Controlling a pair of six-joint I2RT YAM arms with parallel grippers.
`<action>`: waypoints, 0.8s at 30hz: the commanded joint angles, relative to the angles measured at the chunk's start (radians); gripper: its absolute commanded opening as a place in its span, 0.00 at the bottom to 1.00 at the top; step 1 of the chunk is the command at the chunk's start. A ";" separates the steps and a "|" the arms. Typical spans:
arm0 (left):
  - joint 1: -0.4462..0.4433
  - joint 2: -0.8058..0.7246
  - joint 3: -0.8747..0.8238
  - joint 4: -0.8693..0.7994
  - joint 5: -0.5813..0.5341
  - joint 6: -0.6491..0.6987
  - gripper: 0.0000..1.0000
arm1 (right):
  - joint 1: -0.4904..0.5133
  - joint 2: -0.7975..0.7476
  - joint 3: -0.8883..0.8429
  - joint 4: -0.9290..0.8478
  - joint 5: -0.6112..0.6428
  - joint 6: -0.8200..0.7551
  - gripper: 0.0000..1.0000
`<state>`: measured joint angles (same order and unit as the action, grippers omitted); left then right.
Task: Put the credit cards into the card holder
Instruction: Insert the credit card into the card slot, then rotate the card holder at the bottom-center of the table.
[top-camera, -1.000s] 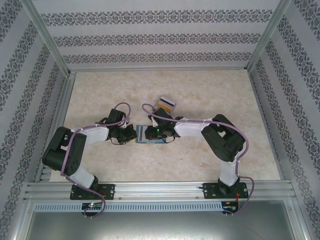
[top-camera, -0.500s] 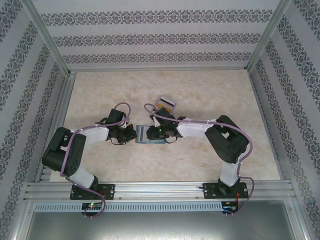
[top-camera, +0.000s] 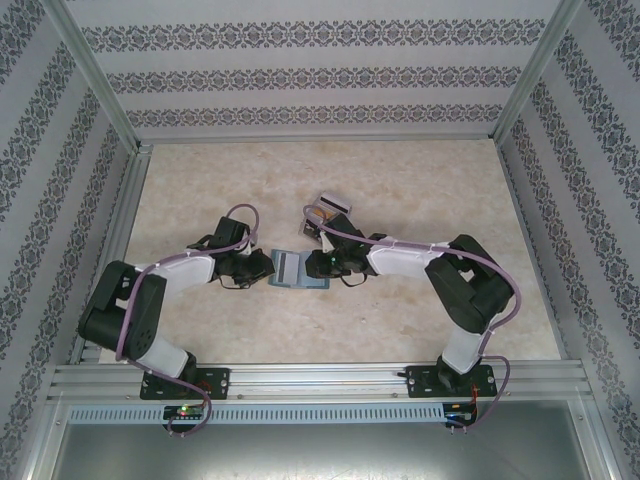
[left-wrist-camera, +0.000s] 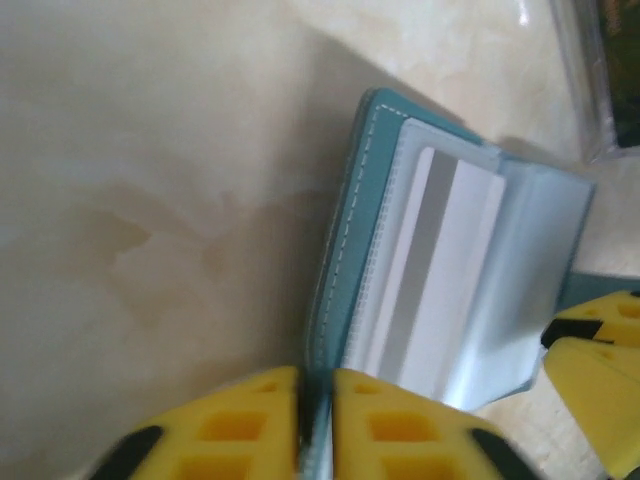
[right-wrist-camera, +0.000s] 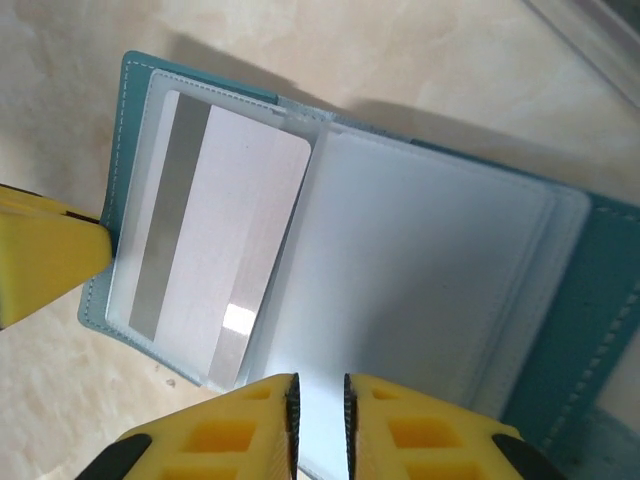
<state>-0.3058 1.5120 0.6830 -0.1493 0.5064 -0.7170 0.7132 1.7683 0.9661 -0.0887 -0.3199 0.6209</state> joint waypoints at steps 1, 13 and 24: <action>0.000 -0.079 0.037 -0.108 -0.049 0.016 0.33 | -0.003 -0.054 -0.019 -0.028 0.007 -0.018 0.23; -0.002 0.121 0.351 -0.185 -0.027 0.121 0.35 | 0.049 -0.099 -0.091 -0.008 -0.050 0.007 0.23; -0.002 0.297 0.377 -0.116 0.044 0.122 0.20 | 0.033 -0.104 -0.171 0.045 0.059 0.057 0.23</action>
<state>-0.3058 1.8099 1.0981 -0.2924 0.5072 -0.6025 0.7605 1.6909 0.8135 -0.0635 -0.3271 0.6586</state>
